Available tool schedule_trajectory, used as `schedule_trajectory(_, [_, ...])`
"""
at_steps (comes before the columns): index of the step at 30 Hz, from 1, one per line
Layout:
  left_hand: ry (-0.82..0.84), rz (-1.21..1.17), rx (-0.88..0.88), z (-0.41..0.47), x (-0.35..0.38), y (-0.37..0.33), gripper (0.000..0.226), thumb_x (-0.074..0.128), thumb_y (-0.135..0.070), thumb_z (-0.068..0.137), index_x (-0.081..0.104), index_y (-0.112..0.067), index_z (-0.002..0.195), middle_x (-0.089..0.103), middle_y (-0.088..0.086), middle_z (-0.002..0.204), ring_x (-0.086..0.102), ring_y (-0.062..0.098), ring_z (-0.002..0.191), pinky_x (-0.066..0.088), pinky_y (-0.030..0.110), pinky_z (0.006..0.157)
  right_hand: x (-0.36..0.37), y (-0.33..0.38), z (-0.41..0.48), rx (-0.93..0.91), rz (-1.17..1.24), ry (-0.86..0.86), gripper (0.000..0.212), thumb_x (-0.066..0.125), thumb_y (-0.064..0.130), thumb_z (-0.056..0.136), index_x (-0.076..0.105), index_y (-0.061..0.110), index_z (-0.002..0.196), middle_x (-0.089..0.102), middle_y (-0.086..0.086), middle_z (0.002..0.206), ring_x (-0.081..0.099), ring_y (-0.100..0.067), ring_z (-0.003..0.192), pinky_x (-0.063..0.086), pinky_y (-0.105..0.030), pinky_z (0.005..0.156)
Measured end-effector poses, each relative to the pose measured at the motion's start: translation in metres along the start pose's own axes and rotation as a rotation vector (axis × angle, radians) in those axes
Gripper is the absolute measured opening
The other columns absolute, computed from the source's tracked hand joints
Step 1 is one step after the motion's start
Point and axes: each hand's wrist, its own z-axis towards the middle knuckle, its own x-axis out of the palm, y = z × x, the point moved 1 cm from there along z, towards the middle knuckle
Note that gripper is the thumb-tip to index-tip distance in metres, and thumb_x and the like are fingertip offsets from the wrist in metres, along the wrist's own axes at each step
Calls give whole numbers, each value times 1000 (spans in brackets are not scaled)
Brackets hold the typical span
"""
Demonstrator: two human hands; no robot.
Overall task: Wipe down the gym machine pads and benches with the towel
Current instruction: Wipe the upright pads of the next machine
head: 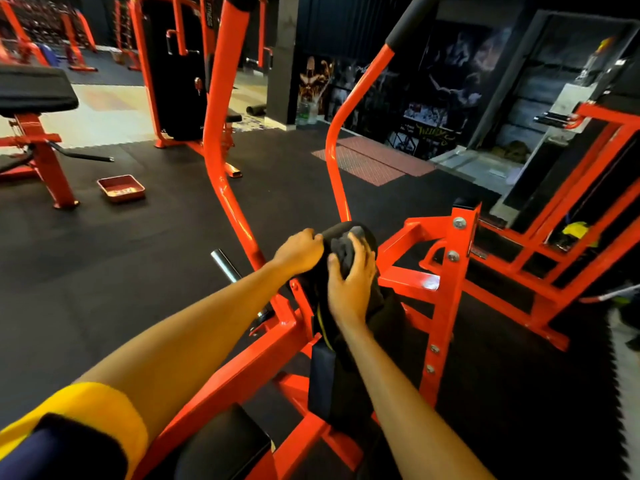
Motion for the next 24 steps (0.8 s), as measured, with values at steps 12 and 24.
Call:
schedule_trajectory(12, [-137,165,215,-29,23,-22,46,40,-18,103,47,-4,146,45,18,154,40,33,143,29,39,117,-14,-31,98,261,-41,78,46,61,23,98,53,14,142,48,-14,149,43,-34,140,32,-44,118])
schedule_trajectory(24, [-169,43,73,-22,19,-6,42,33,-28,106,56,-7,134,55,19,144,49,37,135,37,42,109,-8,-29,39,42,-28,58,53,59,35,93,54,19,143,51,-7,149,42,-27,143,31,-41,120])
